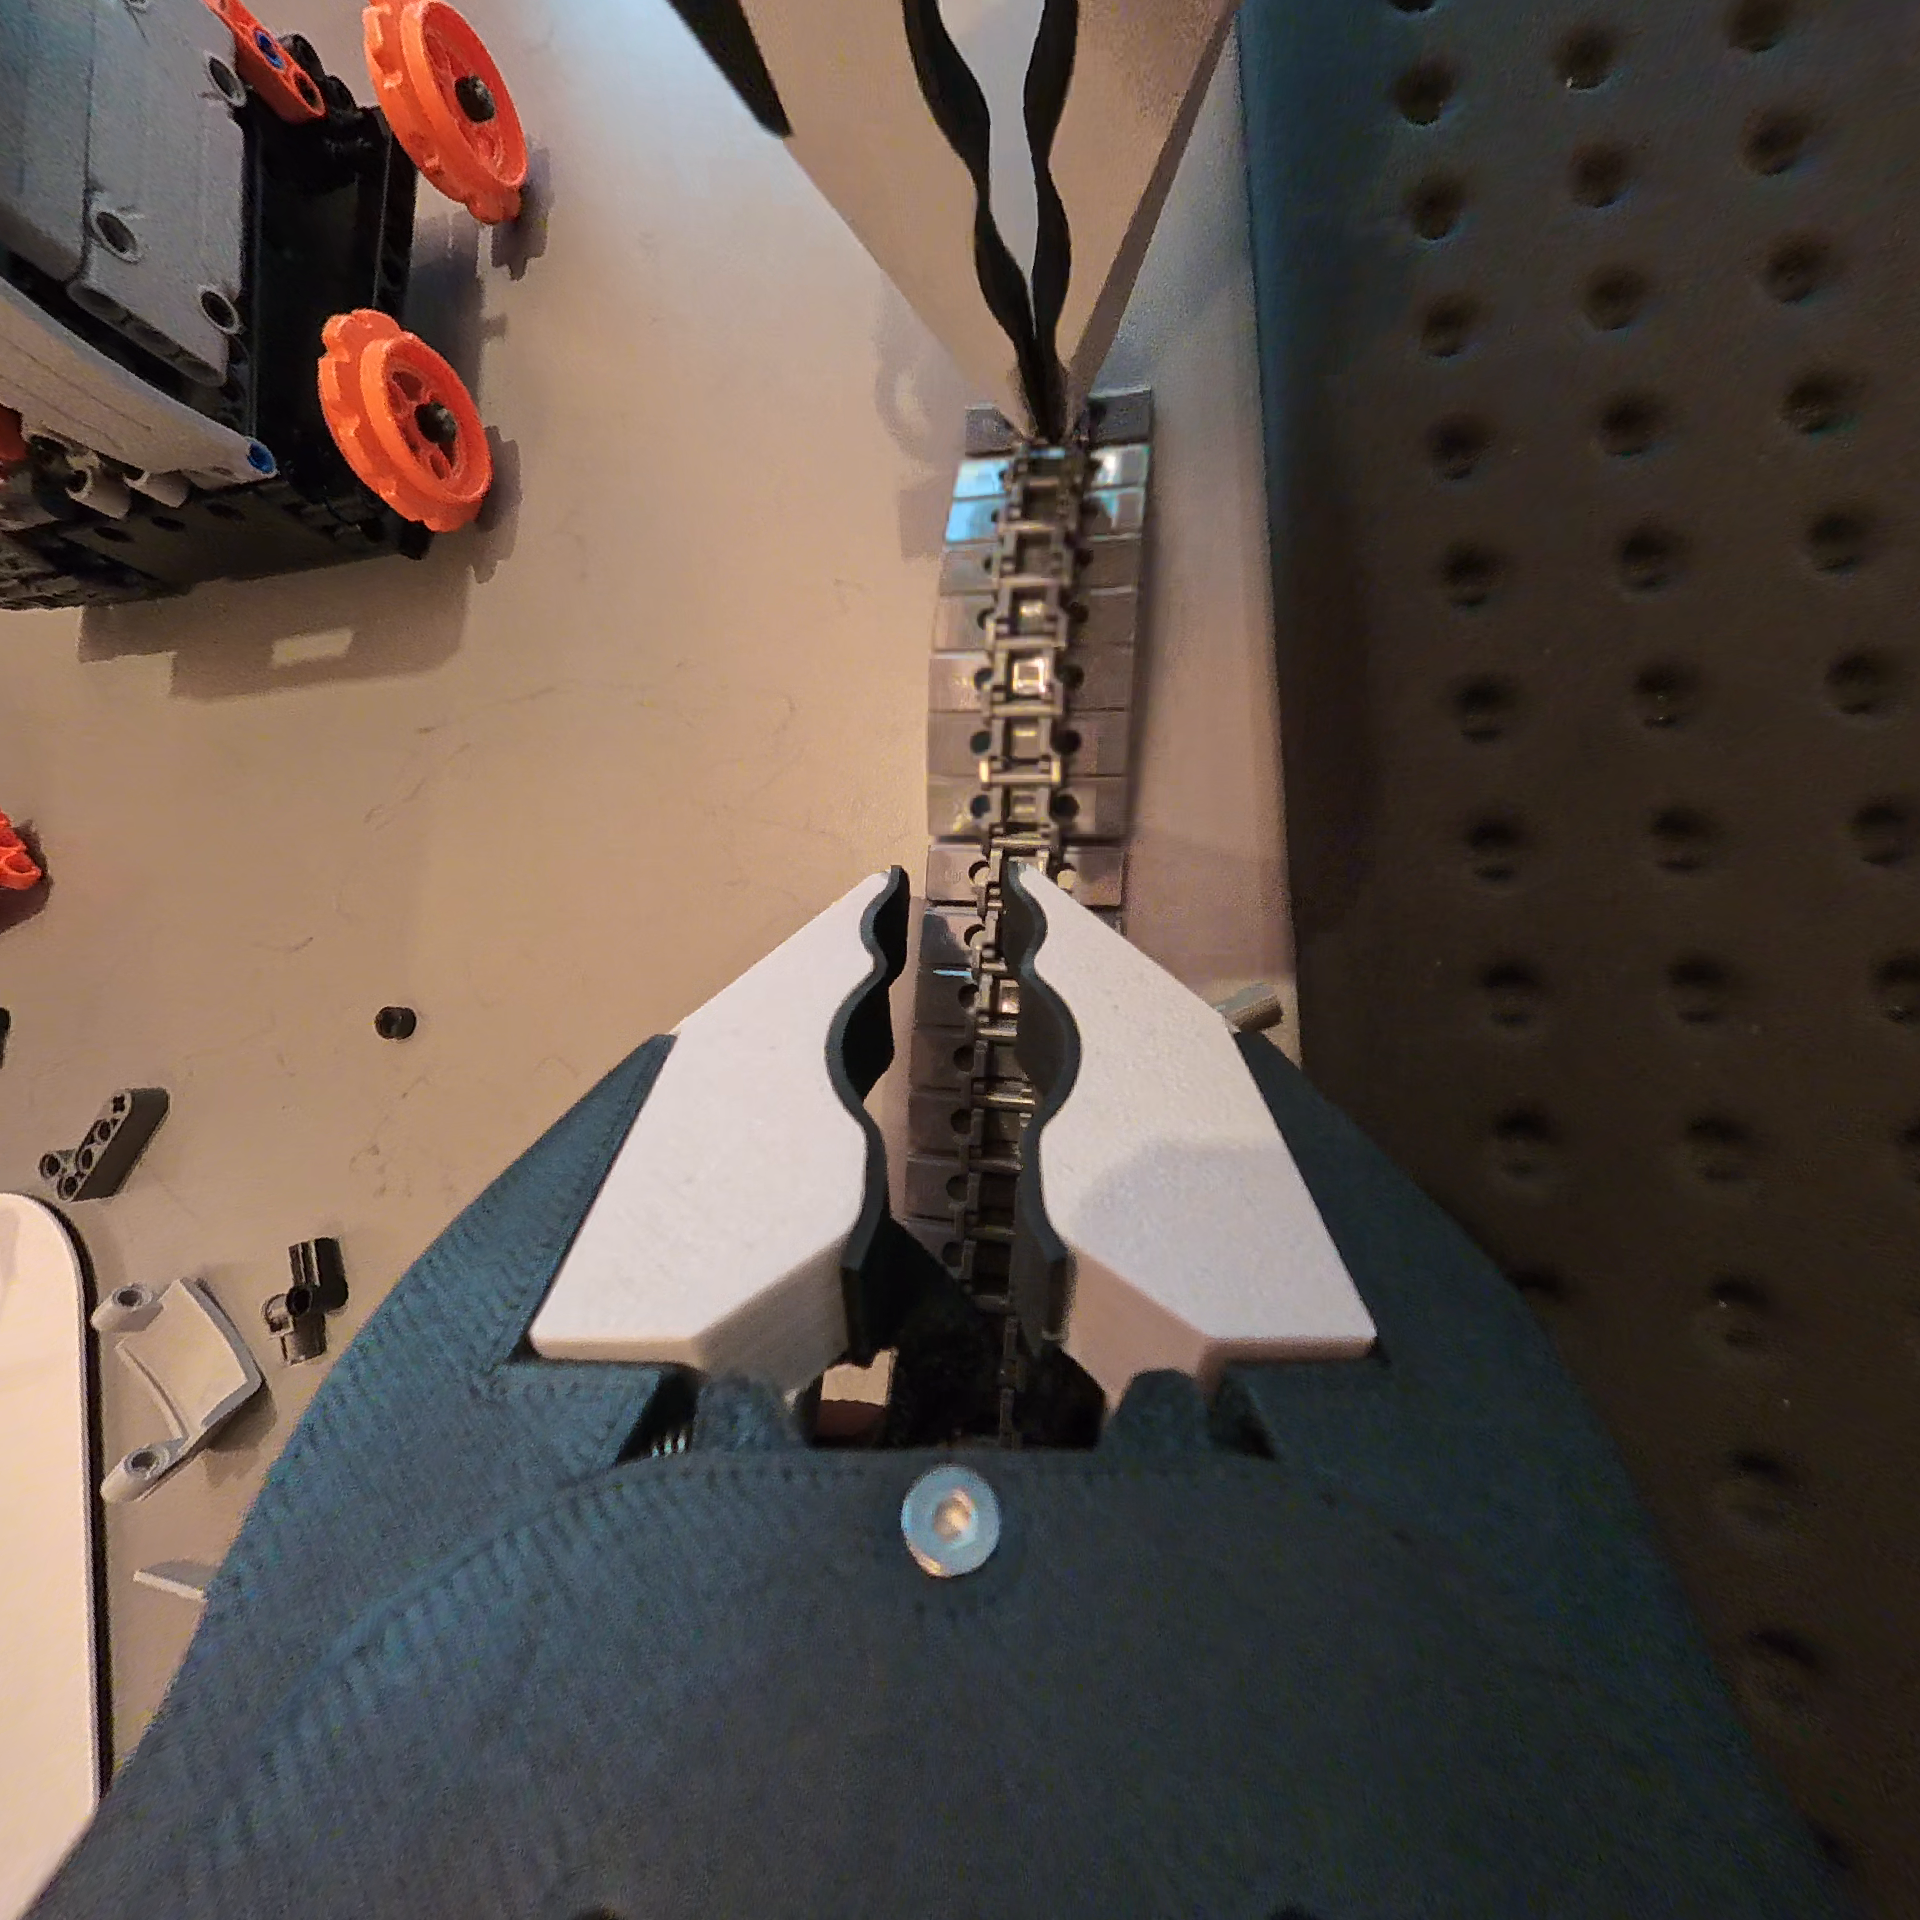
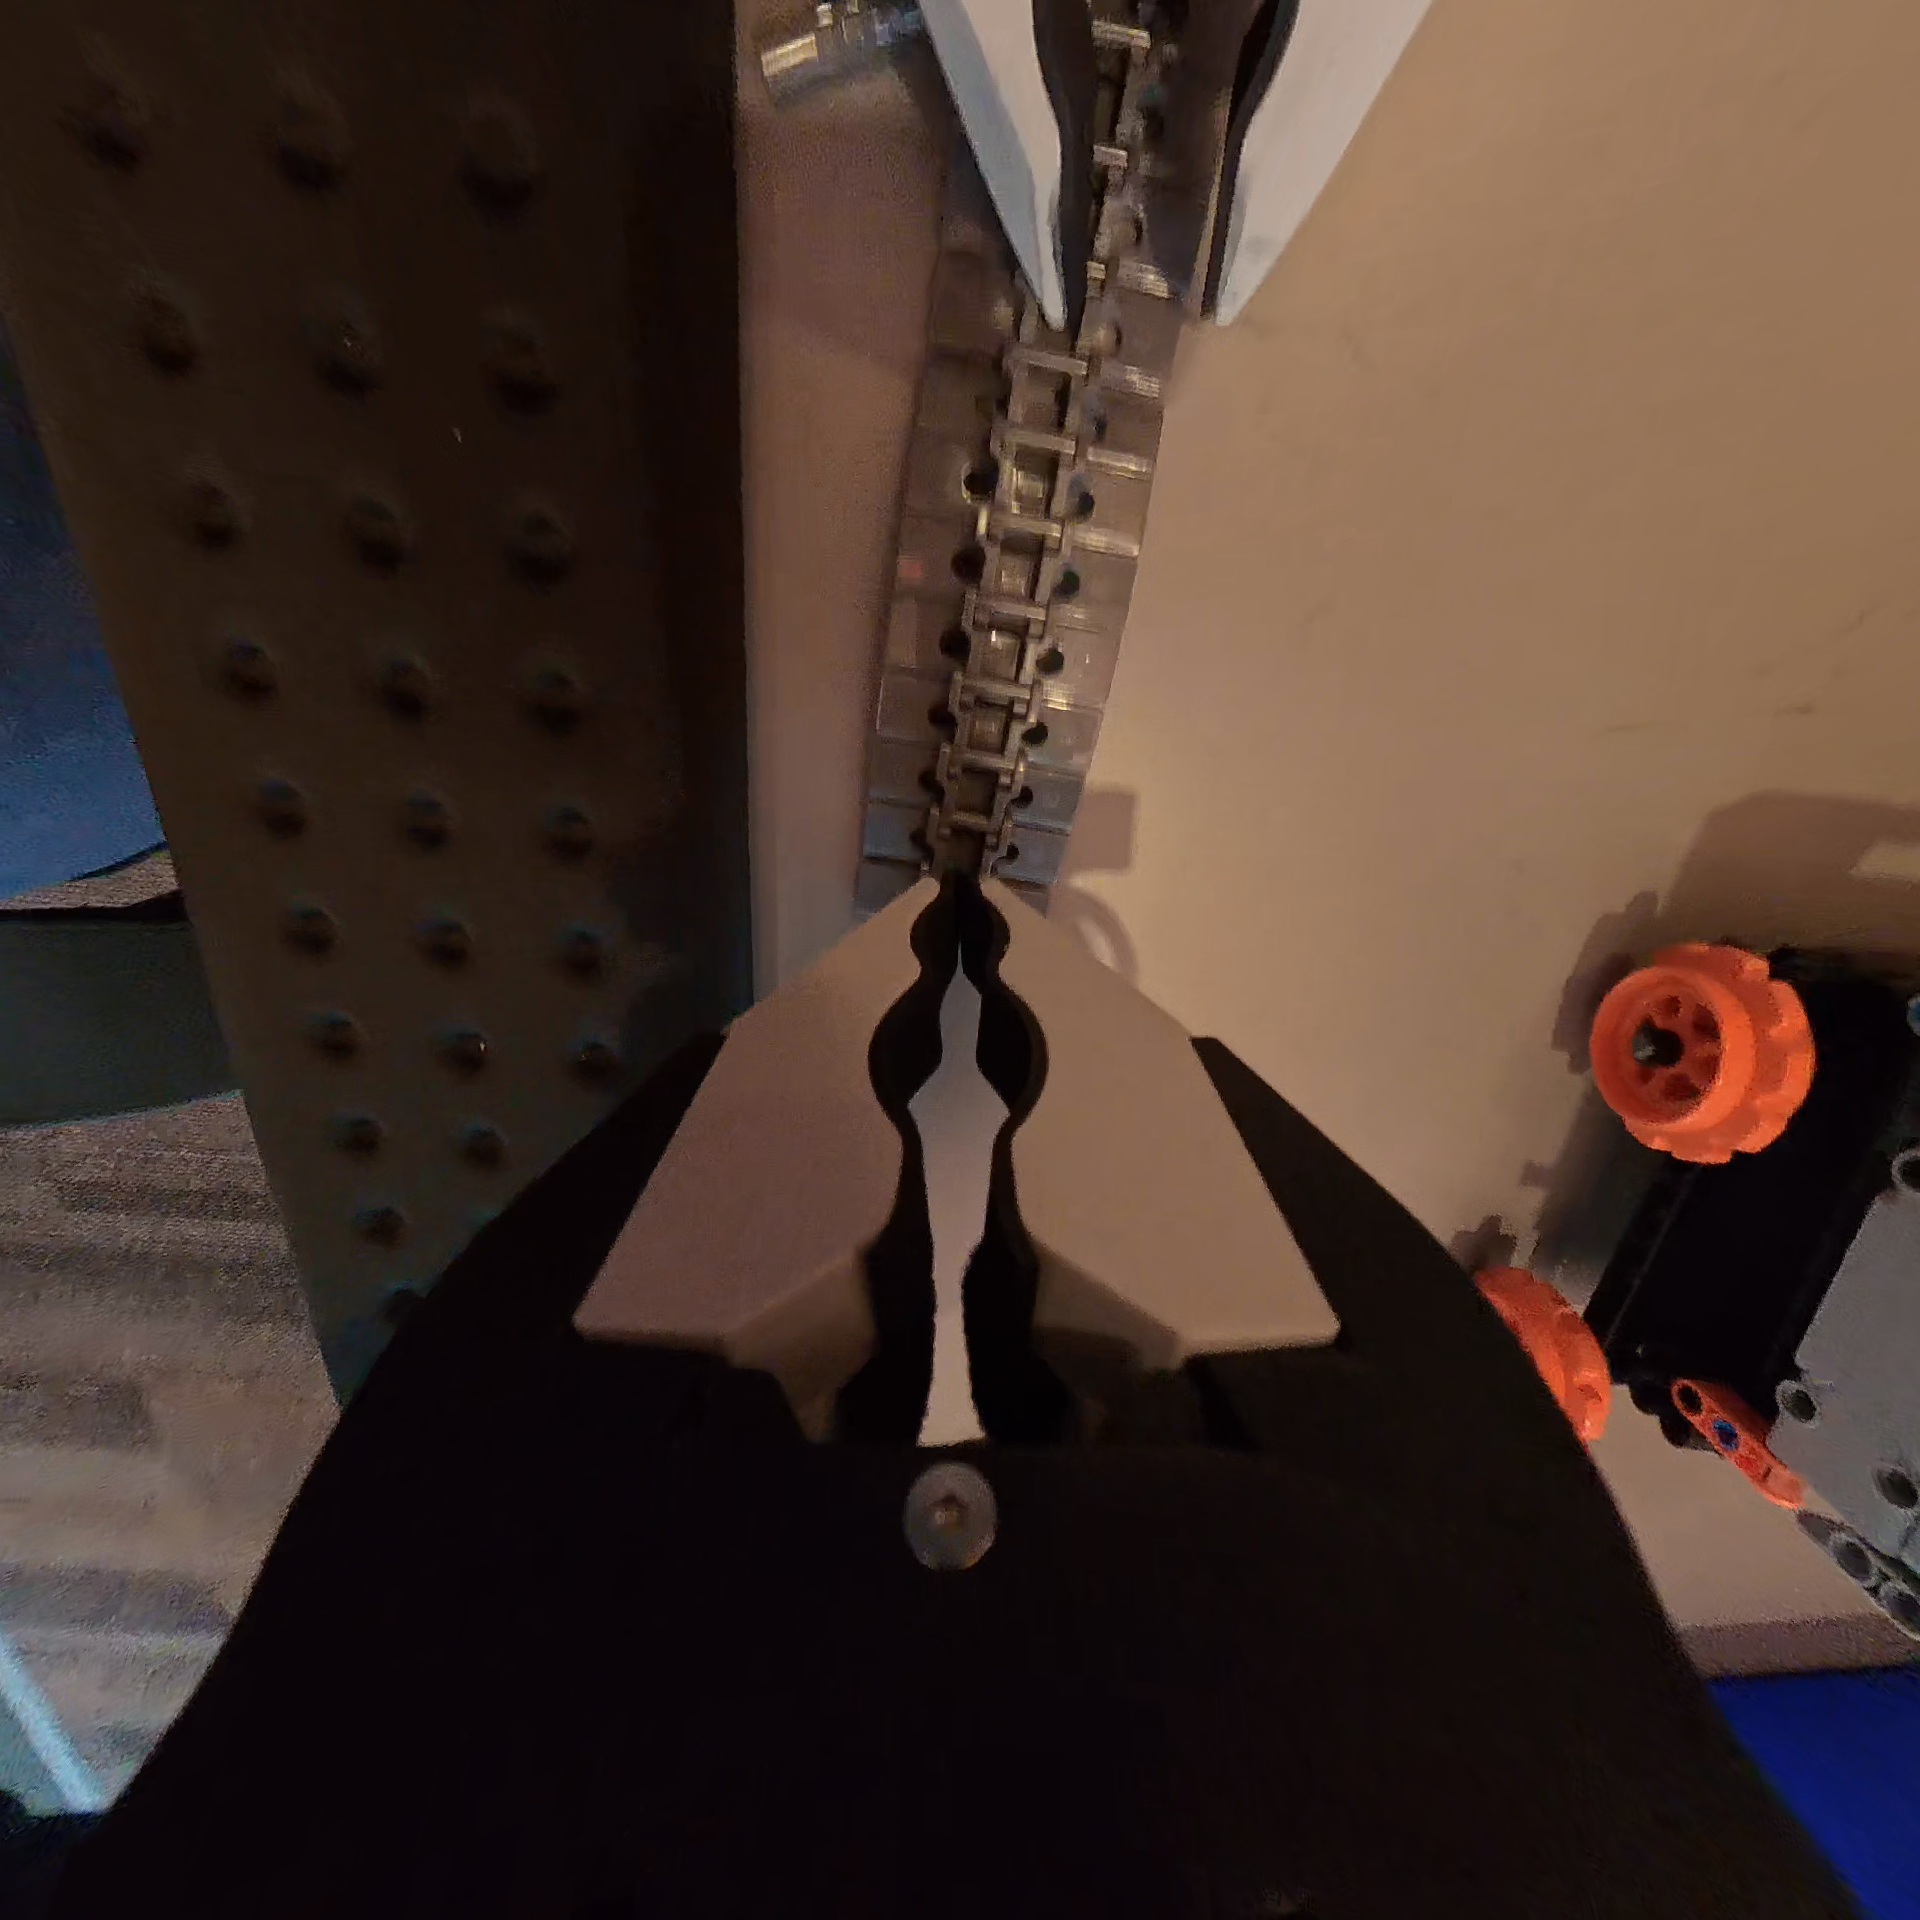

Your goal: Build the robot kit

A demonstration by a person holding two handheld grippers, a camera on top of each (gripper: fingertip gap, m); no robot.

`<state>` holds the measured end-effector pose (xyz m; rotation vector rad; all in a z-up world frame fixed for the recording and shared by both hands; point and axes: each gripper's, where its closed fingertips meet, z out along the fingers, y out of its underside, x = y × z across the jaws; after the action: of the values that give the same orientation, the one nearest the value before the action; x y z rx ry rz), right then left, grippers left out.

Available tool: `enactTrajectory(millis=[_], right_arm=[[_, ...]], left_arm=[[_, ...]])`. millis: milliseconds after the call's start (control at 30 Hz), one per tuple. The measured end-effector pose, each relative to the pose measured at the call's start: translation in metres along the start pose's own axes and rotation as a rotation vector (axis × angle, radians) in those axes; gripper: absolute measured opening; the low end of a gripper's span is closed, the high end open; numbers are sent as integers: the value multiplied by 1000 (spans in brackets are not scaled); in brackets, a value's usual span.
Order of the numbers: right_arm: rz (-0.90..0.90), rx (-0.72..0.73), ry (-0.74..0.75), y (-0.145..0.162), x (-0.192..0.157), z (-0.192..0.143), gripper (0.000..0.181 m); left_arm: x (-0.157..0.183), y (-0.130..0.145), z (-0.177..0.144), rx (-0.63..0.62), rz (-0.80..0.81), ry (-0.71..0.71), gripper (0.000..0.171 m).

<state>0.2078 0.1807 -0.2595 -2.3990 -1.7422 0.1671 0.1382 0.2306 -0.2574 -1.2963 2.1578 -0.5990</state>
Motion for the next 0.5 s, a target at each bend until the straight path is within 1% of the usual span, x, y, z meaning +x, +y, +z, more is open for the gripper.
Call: enactTrajectory(millis=[100, 167, 233, 300, 333, 400, 433, 467, 500], right_arm=[[-16, -53, -26, -1, 0, 1, 0], [-15, -48, -39, -2, 1, 1, 0], [-38, -48, -34, -1, 0, 1, 0], [-34, -39, -11, -2, 3, 0, 0], [-28, -37, -1, -1, 5, -1, 3], [-27, -18, 35, -3, 11, -10, 7], [-29, -3, 52, -7, 14, -16, 10], [-43, 17, 75, -14, 17, -21, 9], [-59, 61, 103, -27, 20, -27, 8]], left_arm=[[-1, 1, -1, 4, -16, 9, 19], [-5, 4, -5, -1, -21, -6, 24], [-13, 5, -16, 9, -40, -29, 23], [-26, 7, -33, 25, -65, -82, 23], [-32, 9, -43, 39, -84, -106, 23], [-50, 14, -66, 53, -107, -199, 23], [-57, 18, -79, 57, -118, -242, 23], [-65, 21, -92, 68, -137, -291, 22], [-74, 24, -107, 82, -160, -353, 22]])
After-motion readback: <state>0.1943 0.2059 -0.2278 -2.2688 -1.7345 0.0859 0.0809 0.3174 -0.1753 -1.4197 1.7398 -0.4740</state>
